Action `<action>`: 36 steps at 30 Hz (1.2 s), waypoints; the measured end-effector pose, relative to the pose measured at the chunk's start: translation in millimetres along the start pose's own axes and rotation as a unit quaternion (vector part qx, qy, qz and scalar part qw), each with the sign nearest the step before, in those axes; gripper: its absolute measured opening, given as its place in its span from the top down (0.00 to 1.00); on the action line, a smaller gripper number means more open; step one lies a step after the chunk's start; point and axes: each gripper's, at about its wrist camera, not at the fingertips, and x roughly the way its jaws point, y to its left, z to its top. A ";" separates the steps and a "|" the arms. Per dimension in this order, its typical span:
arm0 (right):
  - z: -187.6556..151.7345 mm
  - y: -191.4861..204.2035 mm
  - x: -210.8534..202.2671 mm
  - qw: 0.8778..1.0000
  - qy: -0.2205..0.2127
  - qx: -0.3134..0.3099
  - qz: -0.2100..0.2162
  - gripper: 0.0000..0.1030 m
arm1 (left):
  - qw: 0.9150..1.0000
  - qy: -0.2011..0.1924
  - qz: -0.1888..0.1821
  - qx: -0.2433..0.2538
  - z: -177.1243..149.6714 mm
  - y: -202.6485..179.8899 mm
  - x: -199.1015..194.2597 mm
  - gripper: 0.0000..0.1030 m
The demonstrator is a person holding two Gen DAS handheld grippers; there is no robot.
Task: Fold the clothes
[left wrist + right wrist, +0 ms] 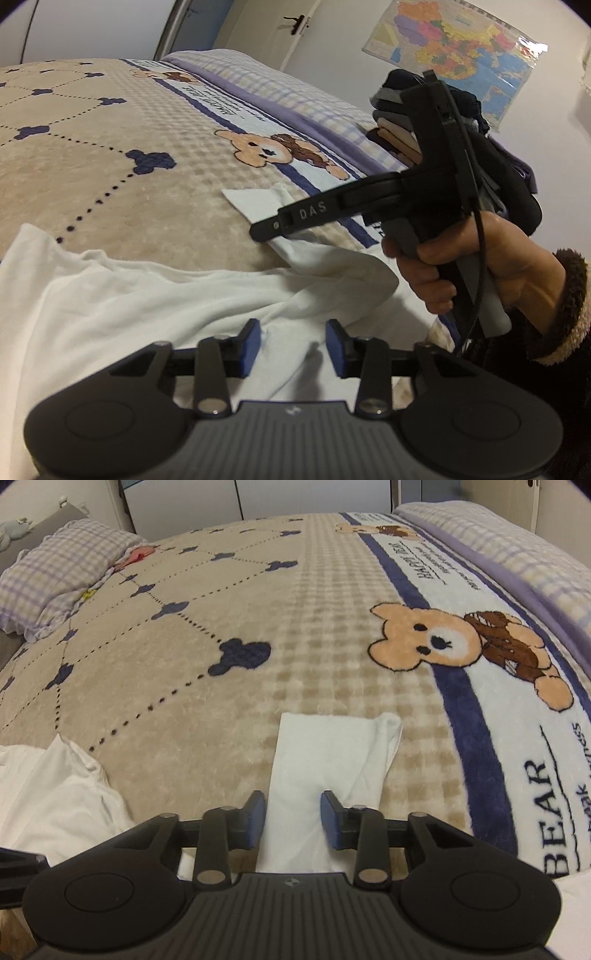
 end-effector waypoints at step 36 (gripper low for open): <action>-91.2 -127.8 -136.3 0.989 -0.034 0.092 -0.109 0.97 | 0.993 0.030 -0.085 0.071 -20.6 -24.5 -20.2 1.00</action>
